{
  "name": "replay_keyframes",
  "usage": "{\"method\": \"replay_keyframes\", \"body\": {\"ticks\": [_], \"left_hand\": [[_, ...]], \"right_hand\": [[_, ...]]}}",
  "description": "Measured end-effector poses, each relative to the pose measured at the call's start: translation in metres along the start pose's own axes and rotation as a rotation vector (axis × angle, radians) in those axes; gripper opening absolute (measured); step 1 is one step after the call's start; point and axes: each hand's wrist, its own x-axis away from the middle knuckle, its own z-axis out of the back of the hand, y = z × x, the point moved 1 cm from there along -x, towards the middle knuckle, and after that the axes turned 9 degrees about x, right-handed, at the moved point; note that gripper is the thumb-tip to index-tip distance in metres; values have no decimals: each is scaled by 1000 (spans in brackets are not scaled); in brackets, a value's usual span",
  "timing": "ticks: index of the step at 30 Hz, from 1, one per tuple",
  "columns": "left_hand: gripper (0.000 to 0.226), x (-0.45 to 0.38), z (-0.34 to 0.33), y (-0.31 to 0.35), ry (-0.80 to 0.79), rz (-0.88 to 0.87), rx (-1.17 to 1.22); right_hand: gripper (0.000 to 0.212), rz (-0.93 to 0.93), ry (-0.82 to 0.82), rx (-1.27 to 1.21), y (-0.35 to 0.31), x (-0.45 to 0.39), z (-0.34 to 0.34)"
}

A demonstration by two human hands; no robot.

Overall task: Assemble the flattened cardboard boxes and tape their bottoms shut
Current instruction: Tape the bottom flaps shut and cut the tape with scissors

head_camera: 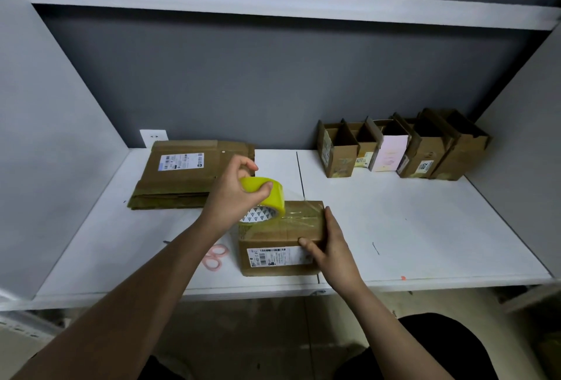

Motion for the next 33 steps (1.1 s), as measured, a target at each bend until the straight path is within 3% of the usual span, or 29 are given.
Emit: {"method": "replay_keyframes", "body": {"ticks": [7, 12, 17, 22, 26, 31, 33], "left_hand": [[34, -1, 2, 1, -10, 7, -2], [34, -3, 1, -1, -16, 16, -14], [34, -5, -5, -2, -74, 5, -98], [48, 0, 3, -1, -283, -159, -288], [43, -4, 12, 0, -357, -266, -279], [41, -14, 24, 8, -464, -291, -549], [46, -18, 30, 11, -503, -296, -775]], "right_hand": [[105, 198, -28, 631, -9, -12, 4], [94, 275, -5, 717, -12, -11, -7], [85, 239, -23, 848, -9, -11, -9], [80, 238, -28, 919, -8, -14, -10], [80, 244, -36, 929, -6, -13, -9], [78, 223, -33, 935, -4, -14, -9], [78, 232, -27, 934, -1, -13, -9]]}}
